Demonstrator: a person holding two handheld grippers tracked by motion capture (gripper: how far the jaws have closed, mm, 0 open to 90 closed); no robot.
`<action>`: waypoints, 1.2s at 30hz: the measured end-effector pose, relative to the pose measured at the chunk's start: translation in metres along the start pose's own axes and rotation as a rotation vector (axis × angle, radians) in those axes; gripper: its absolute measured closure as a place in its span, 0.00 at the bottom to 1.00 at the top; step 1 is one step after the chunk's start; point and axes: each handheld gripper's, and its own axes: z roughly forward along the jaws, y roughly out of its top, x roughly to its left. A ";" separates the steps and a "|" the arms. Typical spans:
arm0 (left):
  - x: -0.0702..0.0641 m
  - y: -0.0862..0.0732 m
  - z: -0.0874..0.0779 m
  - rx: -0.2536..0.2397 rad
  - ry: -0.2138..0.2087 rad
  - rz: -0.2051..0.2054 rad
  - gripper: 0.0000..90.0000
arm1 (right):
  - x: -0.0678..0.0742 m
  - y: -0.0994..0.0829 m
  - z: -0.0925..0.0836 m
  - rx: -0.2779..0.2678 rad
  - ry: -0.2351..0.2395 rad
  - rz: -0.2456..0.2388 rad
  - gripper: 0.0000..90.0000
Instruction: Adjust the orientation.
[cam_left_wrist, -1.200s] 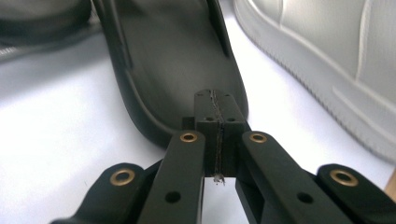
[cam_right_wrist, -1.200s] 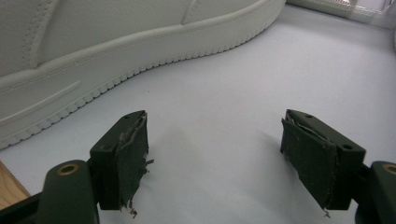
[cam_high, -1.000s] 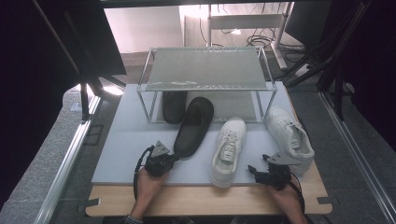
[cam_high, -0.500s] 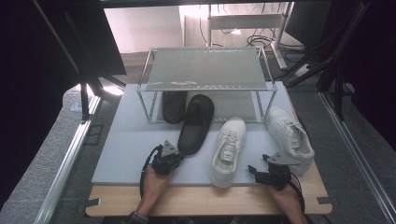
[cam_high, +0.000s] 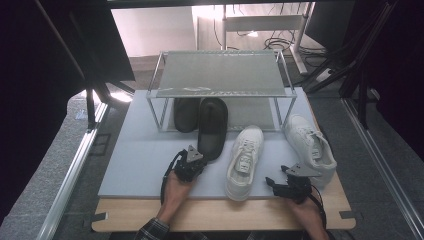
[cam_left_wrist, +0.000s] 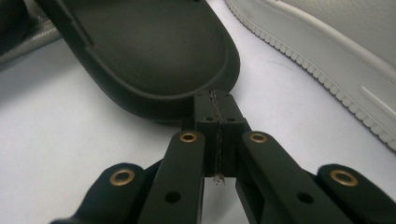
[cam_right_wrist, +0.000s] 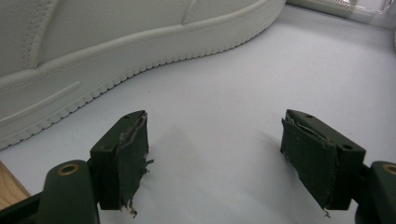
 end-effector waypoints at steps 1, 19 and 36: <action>0.000 0.002 0.001 -0.002 0.003 0.001 1.00 | 0.000 0.000 0.000 0.000 0.000 0.000 0.26; 0.013 0.024 0.009 -0.062 0.042 -0.041 0.99 | 0.000 0.000 0.000 0.000 0.000 0.000 0.26; 0.034 0.034 0.031 -0.061 0.070 -0.097 1.00 | 0.000 0.000 0.000 0.000 0.001 0.001 0.26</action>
